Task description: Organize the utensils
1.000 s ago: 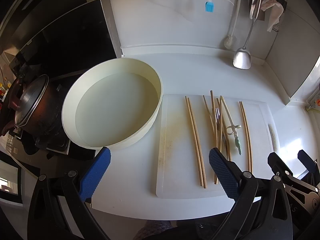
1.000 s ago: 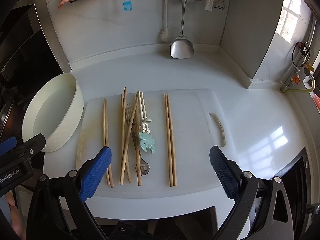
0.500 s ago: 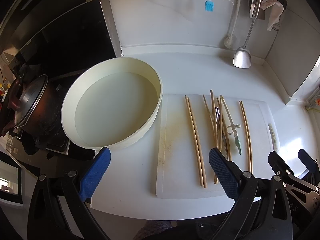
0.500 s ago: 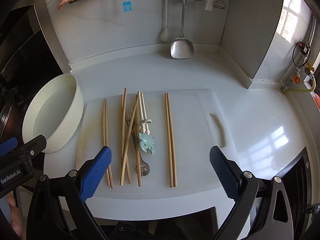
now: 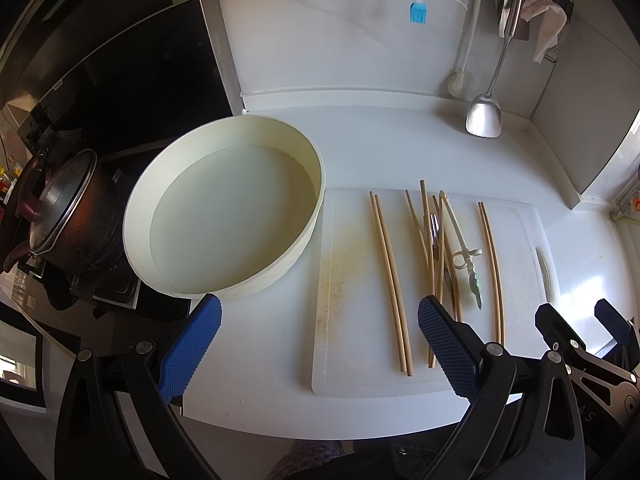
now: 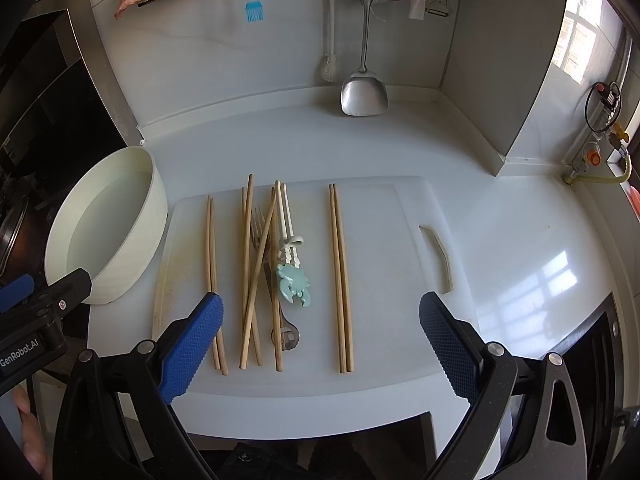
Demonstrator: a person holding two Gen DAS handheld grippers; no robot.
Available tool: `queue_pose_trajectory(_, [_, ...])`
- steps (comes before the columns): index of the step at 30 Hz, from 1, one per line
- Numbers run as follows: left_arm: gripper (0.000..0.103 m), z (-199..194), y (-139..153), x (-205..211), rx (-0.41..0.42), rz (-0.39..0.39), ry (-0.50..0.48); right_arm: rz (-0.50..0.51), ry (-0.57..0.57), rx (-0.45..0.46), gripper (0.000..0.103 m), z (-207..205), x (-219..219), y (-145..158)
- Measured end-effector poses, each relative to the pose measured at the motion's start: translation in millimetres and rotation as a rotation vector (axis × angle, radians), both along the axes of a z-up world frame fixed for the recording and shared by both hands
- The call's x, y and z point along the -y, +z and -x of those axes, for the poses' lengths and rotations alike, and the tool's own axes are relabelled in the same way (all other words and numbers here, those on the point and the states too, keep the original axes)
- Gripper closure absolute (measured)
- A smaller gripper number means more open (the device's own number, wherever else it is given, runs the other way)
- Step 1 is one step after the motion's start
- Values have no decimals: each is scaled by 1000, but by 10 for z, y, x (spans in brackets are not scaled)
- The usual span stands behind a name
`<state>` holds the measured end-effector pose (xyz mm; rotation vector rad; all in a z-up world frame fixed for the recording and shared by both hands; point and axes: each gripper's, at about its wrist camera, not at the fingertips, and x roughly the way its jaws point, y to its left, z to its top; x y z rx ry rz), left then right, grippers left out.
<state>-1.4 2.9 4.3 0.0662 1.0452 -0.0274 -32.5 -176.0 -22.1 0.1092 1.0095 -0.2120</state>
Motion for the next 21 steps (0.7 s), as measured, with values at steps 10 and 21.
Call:
queue_pose_trajectory(10, [6, 4, -2, 4, 2, 0, 1, -1, 0, 0, 9, 1, 5, -3])
queue_pose_trajectory(21, [6, 4, -3, 23, 2, 0, 0, -1, 1, 1, 9, 1, 7, 3])
